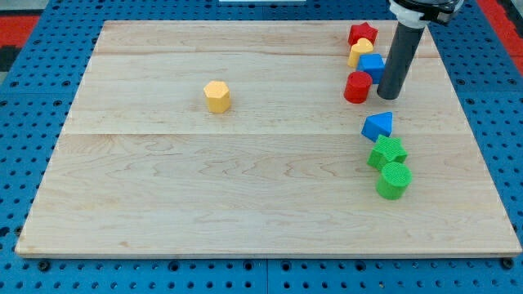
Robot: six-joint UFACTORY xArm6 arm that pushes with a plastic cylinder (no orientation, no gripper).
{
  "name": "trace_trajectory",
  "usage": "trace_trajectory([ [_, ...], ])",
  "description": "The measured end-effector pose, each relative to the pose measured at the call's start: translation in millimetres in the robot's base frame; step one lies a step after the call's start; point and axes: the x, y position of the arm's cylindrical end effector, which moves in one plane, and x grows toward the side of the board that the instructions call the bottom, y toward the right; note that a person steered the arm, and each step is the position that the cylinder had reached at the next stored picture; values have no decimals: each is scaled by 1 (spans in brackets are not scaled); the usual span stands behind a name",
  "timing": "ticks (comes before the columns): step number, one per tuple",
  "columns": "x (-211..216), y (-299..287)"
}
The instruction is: Place red circle diagonally above the hexagon
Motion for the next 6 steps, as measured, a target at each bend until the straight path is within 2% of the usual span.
trace_trajectory([
  [2,-23,-141],
  [3,-29,-110],
  [4,-40,-107],
  [5,-46,-132],
  [6,-46,-207],
])
